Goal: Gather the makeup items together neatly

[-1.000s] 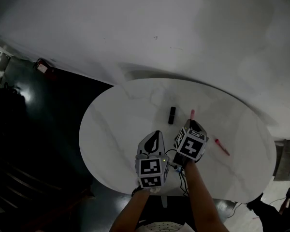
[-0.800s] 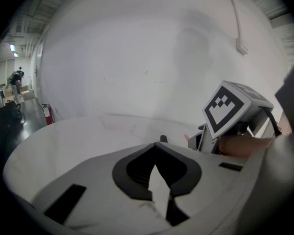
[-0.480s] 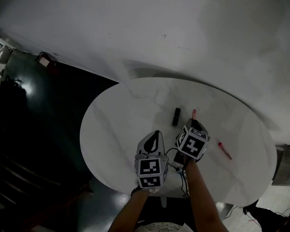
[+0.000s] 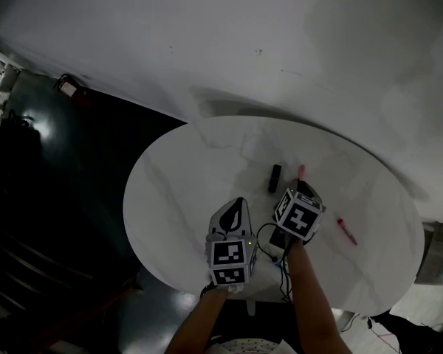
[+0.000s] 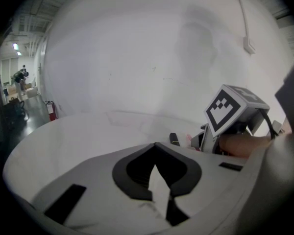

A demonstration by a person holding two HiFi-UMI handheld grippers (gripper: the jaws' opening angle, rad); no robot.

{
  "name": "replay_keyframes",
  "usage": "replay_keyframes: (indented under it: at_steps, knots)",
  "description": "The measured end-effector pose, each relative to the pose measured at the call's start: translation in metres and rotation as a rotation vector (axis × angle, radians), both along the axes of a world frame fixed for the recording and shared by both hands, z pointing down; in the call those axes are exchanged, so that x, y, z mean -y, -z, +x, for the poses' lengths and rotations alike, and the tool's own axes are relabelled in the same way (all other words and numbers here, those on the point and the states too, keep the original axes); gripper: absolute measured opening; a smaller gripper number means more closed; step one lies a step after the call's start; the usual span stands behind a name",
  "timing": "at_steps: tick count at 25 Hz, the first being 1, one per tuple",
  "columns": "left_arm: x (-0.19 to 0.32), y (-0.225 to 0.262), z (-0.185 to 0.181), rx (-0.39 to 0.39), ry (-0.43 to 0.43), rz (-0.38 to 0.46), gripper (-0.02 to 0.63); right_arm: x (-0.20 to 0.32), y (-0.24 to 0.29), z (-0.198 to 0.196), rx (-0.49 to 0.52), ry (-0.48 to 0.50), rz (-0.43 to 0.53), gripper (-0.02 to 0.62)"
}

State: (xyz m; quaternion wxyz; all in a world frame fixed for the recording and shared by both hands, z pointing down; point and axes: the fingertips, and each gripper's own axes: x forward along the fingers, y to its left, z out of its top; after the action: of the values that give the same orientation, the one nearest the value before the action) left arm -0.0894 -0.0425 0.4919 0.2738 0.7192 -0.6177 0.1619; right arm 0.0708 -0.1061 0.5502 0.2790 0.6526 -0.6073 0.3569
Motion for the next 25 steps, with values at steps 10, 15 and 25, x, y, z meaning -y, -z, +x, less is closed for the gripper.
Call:
replay_keyframes:
  at_steps: [10,15,25]
  knots:
    - [0.0026,-0.0046,-0.0041,0.0,0.003,-0.018,0.038,0.0015,-0.006,-0.0029,-0.022,-0.01,-0.02,0.069]
    - [0.0057,-0.0069,-0.005,0.004,0.001,-0.016,0.038,0.0029,-0.0058,-0.0038,-0.032,0.002,-0.038,0.071]
    - [0.007,-0.0068,-0.0031,-0.001,-0.003,-0.02,0.038,0.002,-0.0072,-0.0034,-0.029,-0.003,-0.047,0.072]
